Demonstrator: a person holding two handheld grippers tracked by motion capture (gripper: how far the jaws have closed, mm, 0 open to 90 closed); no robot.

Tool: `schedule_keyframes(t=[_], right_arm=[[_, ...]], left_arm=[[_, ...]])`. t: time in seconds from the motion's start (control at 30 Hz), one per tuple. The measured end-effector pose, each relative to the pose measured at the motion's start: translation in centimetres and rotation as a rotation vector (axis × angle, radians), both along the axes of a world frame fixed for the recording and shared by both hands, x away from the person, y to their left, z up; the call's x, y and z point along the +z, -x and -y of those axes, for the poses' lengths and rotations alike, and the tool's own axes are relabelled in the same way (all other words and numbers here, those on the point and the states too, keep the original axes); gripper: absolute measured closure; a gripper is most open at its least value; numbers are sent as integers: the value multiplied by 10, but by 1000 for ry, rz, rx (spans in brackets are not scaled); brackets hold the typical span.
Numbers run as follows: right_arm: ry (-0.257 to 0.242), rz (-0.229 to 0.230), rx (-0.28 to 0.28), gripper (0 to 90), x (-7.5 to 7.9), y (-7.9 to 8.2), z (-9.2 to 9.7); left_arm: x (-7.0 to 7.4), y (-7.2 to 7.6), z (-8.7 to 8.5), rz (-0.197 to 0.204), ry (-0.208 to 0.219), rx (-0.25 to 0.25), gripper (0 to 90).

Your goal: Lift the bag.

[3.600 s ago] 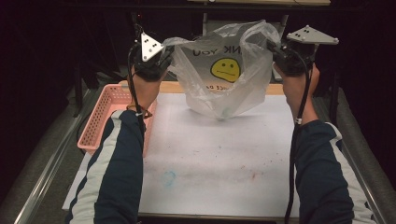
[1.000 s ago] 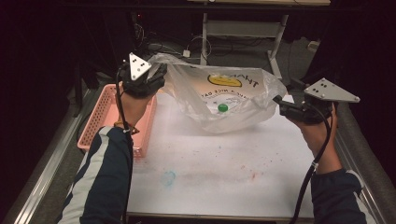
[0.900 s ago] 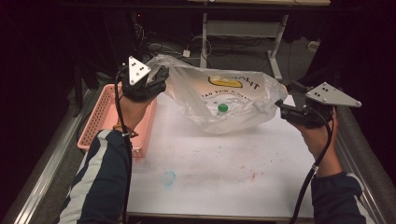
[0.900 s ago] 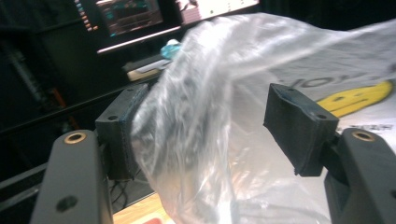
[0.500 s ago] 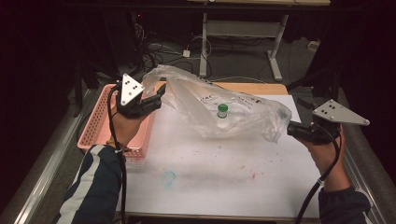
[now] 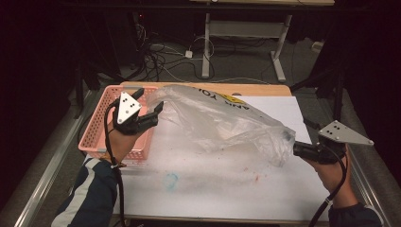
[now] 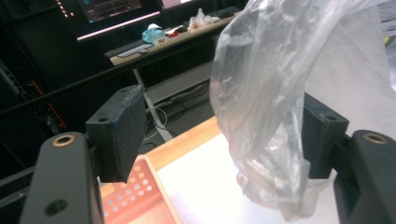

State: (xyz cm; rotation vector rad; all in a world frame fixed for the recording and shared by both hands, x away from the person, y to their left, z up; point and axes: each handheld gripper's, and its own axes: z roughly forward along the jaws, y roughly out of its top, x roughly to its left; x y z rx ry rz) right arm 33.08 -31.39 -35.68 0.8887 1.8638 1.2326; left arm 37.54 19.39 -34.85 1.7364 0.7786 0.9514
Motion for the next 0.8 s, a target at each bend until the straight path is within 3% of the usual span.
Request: schedule_keyframes(t=[0.33, 0.43, 0.5, 0.8], right_arm=[[6, -41, 39, 223, -18, 11, -5], [5, -53, 42, 223, -22, 15, -6], [10, -59, 44, 223, -25, 17, -7], [21, -98, 59, 211, -45, 24, -9]], left_arm=[[-16, 37, -4, -23, -19, -94, 220], [-20, 48, -4, -36, -43, -114, 220], [-25, 53, -5, -39, -72, -112, 219], [-52, 64, -18, -100, -105, -107, 185]])
